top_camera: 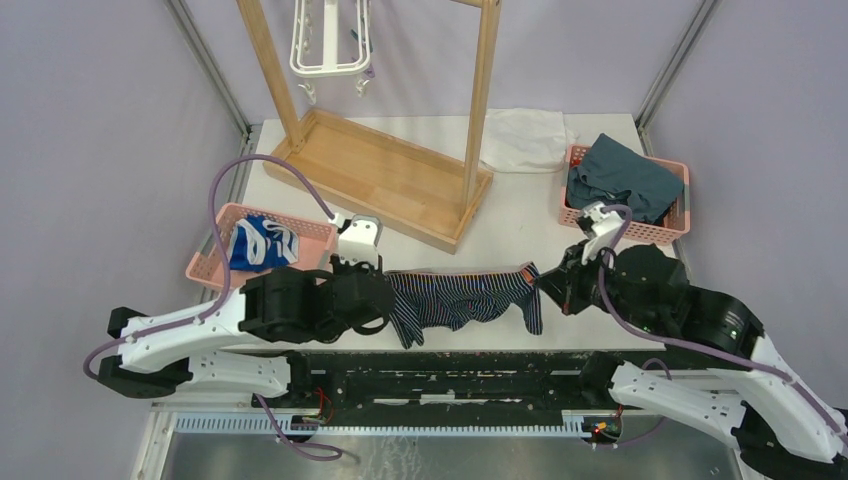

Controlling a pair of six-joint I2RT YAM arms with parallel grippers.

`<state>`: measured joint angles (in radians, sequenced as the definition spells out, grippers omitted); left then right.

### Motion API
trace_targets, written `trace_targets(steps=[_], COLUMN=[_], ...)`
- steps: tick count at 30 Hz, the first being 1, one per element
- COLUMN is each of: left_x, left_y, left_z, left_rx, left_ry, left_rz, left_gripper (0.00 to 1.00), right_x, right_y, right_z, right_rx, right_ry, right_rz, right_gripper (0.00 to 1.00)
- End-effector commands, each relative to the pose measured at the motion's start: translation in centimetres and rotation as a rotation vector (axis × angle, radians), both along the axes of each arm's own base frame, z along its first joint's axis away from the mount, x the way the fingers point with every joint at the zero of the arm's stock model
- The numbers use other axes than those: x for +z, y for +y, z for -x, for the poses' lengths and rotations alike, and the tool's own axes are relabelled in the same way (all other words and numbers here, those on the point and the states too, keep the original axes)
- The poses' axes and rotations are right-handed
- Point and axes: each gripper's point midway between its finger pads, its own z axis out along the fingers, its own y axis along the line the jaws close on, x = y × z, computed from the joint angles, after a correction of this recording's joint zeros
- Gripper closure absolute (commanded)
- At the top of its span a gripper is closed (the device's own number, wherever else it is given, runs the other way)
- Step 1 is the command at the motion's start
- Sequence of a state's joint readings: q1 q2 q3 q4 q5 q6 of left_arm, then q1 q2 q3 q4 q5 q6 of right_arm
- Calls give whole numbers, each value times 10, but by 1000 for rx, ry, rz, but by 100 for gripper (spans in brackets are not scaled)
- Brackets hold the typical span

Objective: Clip the underwear to the hanger

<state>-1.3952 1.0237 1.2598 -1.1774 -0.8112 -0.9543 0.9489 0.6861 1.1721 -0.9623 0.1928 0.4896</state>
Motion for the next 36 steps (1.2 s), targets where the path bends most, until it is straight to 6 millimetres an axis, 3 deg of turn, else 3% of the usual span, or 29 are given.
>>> trace_targets(steps=[1,4,6,9,12,15,16,18,20,22,25,29,33,36], left_x=[13,7,-1,-26,-73,-95,-100,-104,-108,-113,-113,-111,-134,-158], left_y=[16,20,24,14,8,7,6,-5,-17,-13,1,22,37,38], left_z=[6,1,-12,-49,-96,-141,-152,-168,-180,-189,-195,-182,-162,-149], left_rx=[-2,34,87,89,17,17,7,-12,-28,24,109,193,252,248], left_ry=[34,23,-18,-17,15,-1,-7,-4,-9,-1,-3,0,43,87], left_rz=[-42,-135,-216,-289,-300,-305,-325,-330,-335,-373,-360,-278,-186,-140], left_gripper=[97,97,97,97,97,96,91,71,50,38,29,24,24,24], right_x=[11,2,-16,-42,-71,-111,-120,-148,-166,-176,-180,-179,-188,-195], right_y=[-14,-18,-23,-27,-16,-6,-5,2,7,7,-8,-18,-12,3], right_z=[23,26,15,-19,-59,-108,-125,-153,-172,-184,-193,-189,-187,-191], right_rx=[-10,-26,-86,-211,-274,-301,-313,-295,-278,-286,-341,-348,-314,-252], right_ry=[78,122,125,62,61,147,166,243,296,311,311,304,306,320], right_rz=[-67,-34,32,159,287,265,238,217,193,187,165,133,105,67], right_gripper=[99,99,100,100,100,96,92,79,66,55,45,39,34,33])
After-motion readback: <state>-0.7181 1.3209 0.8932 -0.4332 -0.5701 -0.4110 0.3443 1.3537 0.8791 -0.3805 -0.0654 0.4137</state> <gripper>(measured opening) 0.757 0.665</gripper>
